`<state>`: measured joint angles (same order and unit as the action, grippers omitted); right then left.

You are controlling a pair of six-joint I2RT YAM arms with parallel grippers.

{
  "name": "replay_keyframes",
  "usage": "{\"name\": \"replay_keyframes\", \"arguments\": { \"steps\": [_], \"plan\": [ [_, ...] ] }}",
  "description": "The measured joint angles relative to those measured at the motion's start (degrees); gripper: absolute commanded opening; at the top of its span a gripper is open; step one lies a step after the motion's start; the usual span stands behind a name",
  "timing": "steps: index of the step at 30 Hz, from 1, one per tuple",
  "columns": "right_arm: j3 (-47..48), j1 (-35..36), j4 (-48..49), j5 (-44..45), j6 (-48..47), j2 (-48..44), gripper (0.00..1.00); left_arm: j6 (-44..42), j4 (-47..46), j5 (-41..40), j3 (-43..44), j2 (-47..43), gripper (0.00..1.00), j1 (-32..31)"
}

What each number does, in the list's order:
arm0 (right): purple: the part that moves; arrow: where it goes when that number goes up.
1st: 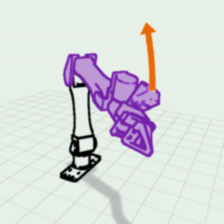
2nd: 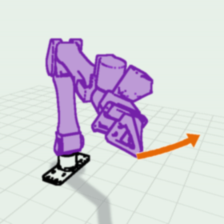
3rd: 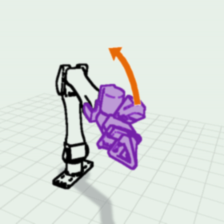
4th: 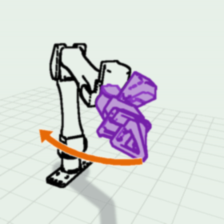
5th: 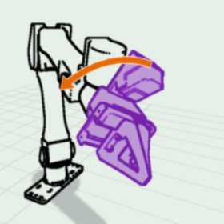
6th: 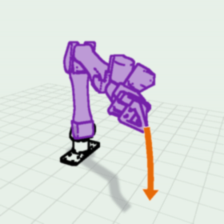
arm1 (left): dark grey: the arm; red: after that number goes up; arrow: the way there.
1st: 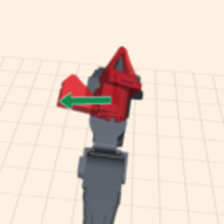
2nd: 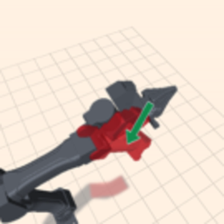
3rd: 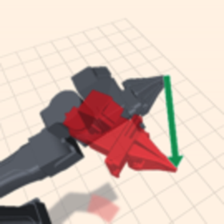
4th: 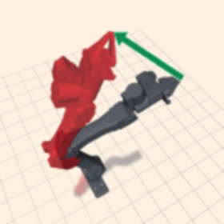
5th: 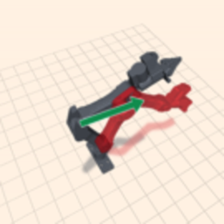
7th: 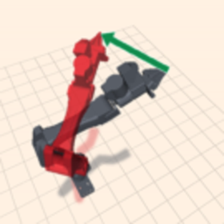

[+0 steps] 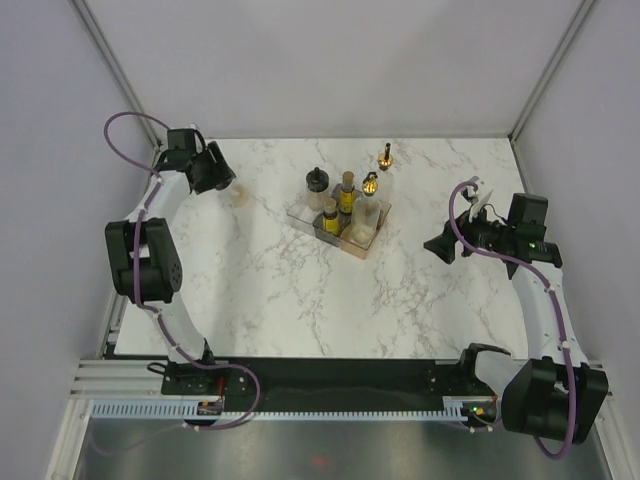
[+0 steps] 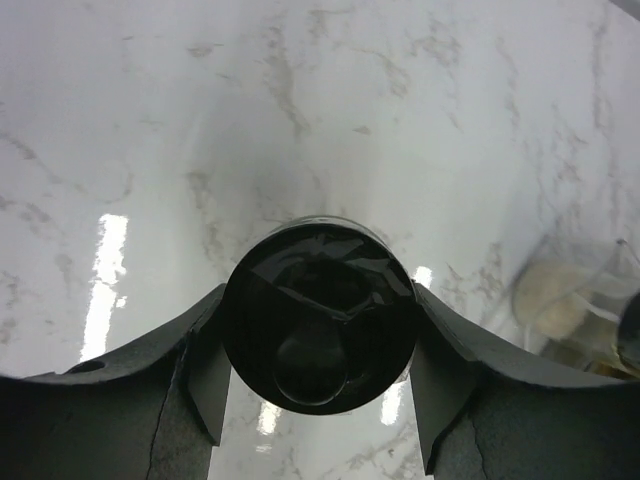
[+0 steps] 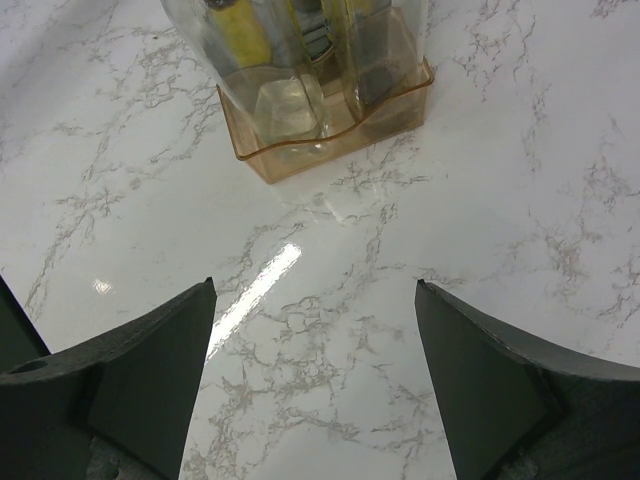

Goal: Organize the condiment bottles

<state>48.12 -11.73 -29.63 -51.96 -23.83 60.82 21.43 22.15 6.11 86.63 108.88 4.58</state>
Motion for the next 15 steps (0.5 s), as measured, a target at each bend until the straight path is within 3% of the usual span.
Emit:
{"name": "replay_keyframes", "arguments": {
  "steps": [7, 15],
  "plan": [
    [0.00, 0.02, 0.00, 0.00, 0.00, 0.00, 0.90, -0.24, -2.62, 9.73, -4.83, -7.61, 0.02, -6.88],
    [0.00, 0.02, 0.00, -0.02, 0.00, 0.00, 0.90, -1.31, -2.12, 14.19, -4.85, -9.97, 0.02, -16.20]
  ]
}}
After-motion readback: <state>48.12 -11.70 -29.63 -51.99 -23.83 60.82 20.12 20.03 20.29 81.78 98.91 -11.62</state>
